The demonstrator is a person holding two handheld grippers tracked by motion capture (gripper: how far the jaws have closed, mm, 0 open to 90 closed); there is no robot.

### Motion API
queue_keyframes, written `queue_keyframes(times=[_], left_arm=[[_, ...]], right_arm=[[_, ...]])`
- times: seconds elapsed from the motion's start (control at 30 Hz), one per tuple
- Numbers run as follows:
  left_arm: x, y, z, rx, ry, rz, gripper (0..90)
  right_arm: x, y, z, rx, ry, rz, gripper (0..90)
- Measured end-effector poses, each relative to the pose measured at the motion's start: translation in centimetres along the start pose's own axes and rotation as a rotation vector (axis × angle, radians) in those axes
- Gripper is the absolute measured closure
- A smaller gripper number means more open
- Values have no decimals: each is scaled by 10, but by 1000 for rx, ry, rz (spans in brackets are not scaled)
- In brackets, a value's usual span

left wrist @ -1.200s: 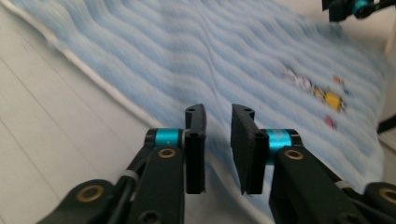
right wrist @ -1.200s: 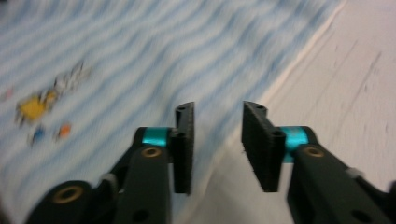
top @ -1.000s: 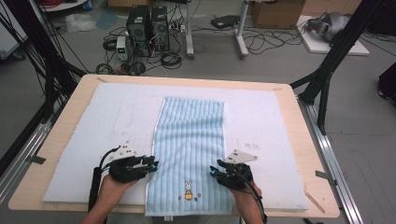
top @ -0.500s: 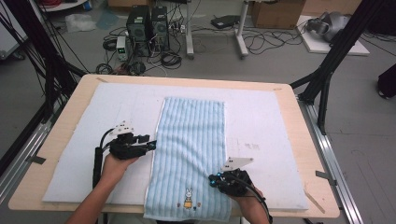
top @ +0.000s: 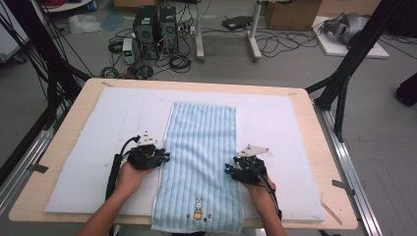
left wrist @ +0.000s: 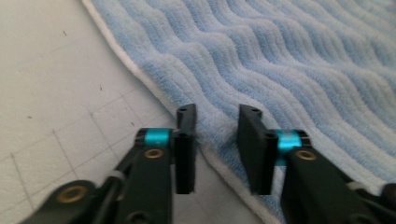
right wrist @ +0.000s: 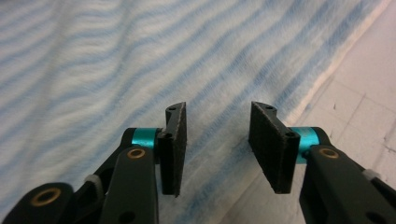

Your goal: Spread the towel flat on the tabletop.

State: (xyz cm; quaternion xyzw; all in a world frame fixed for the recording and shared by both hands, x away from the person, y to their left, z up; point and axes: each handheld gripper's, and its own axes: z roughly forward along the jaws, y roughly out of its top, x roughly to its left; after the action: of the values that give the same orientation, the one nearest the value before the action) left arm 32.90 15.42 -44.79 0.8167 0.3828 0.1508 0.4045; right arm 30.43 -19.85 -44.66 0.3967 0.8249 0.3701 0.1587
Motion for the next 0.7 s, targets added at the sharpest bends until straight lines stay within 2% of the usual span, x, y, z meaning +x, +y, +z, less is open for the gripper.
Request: queue_keyframes(times=[0.03, 0.1, 0.13, 0.2, 0.3, 0.33, 0.4, 0.43, 0.47, 0.5, 0.6, 0.7], left_arm=[[-2, -1, -1, -2, 1, 2, 855], [-3, -2, -4, 5, -3, -1, 865], [-4, -4, -6, 6, -11, -5, 867], [-6, -8, -12, 13, -34, -7, 869], [-9, -14, -20, 19, -62, -14, 870], [-9, -13, -22, 12, -60, -7, 869], [-2, -8, -21, -14, -54, -50, 838], [4, -4, -20, -24, -50, -73, 750], [9, 1, -17, -53, -45, -111, 659], [15, 6, -16, -76, -41, -121, 613], [32, 22, -4, -117, -29, -144, 542], [50, 37, 8, -147, -31, -227, 482]], right_arm=[[-1, 0, 0, 3, 3, 1, 662], [-1, 0, -3, 13, 26, 8, 808], [-3, -1, -4, 16, 35, 7, 848], [-5, -3, -7, 19, 60, 33, 860], [-1, -5, -12, 40, 71, 13, 860], [1, -6, -14, 46, 74, 2, 848], [1, -5, -17, 33, 68, 1, 787], [-2, -3, -18, 12, 63, 10, 730], [-6, 1, -19, -16, 55, 29, 705], [-12, 5, -19, -45, 43, 44, 686], [-30, 19, -14, -80, 1, 69, 641], [-46, 34, -6, -103, -30, 102, 575]])
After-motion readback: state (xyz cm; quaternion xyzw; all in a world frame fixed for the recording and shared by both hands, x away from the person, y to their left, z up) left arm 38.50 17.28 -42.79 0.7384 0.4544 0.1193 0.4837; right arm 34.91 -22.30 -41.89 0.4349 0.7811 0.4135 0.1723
